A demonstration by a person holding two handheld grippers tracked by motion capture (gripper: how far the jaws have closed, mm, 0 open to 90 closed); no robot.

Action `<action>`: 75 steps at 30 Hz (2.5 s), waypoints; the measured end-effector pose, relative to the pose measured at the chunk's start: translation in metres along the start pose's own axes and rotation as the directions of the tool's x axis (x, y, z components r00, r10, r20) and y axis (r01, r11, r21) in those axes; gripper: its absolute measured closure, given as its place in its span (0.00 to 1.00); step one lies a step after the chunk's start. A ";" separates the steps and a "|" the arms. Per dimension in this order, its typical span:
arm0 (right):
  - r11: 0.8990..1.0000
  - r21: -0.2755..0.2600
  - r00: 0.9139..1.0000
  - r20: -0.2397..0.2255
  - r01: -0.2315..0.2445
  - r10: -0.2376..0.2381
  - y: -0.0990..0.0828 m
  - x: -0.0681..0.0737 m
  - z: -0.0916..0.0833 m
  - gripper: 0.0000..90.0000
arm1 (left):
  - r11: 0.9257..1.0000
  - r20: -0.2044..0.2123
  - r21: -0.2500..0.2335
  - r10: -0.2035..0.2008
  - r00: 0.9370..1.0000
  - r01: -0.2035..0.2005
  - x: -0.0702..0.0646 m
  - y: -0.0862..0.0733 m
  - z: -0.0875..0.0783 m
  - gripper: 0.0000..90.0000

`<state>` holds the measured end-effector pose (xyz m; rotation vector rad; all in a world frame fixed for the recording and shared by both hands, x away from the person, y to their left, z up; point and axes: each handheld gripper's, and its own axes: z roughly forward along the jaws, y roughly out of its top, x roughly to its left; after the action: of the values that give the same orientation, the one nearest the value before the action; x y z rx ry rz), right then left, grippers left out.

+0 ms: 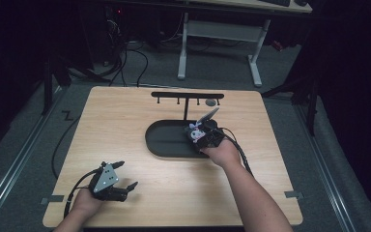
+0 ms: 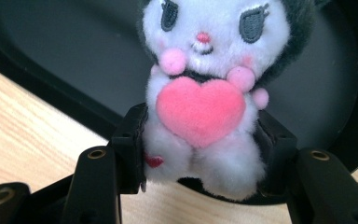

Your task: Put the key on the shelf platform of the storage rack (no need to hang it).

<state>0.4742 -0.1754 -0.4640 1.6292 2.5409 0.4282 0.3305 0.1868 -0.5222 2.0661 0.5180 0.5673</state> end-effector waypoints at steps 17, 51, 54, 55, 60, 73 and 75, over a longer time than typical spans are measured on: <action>1.000 0.011 1.000 -0.015 -0.006 0.006 0.007 0.003 0.017 0.50 | 1.000 0.002 -0.003 -0.003 1.000 0.003 0.000 0.000 0.000 0.17; 0.993 -0.117 1.000 0.002 -0.021 0.021 -0.001 -0.006 -0.035 0.37 | 1.000 -0.001 0.000 -0.001 1.000 0.001 0.000 0.000 0.000 0.17; 0.992 -0.128 1.000 0.008 -0.008 0.009 -0.003 -0.005 -0.038 0.39 | 1.000 -0.002 0.003 -0.001 1.000 0.001 0.000 0.000 0.000 0.17; 0.992 -0.128 1.000 0.008 -0.008 0.009 -0.003 -0.005 -0.038 0.39 | 1.000 -0.002 0.002 0.000 1.000 0.000 0.000 0.000 0.000 0.17; 0.991 -0.136 1.000 0.005 -0.018 0.019 -0.007 -0.005 -0.038 0.42 | 1.000 -0.001 0.003 -0.001 1.000 0.001 0.000 0.000 0.000 0.17; 0.981 -0.194 1.000 0.016 0.016 -0.013 -0.040 -0.004 -0.037 0.43 | 1.000 -0.003 0.004 0.002 1.000 -0.002 0.000 0.000 0.000 0.17; 0.971 -0.239 1.000 -0.005 0.008 -0.009 -0.057 -0.004 -0.038 0.42 | 1.000 -0.004 0.004 0.001 1.000 -0.001 0.000 0.000 0.000 0.17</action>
<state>0.4177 -0.2078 -0.4442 1.5309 2.3886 0.7088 0.3302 0.1867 -0.5224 2.0697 0.5210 0.5716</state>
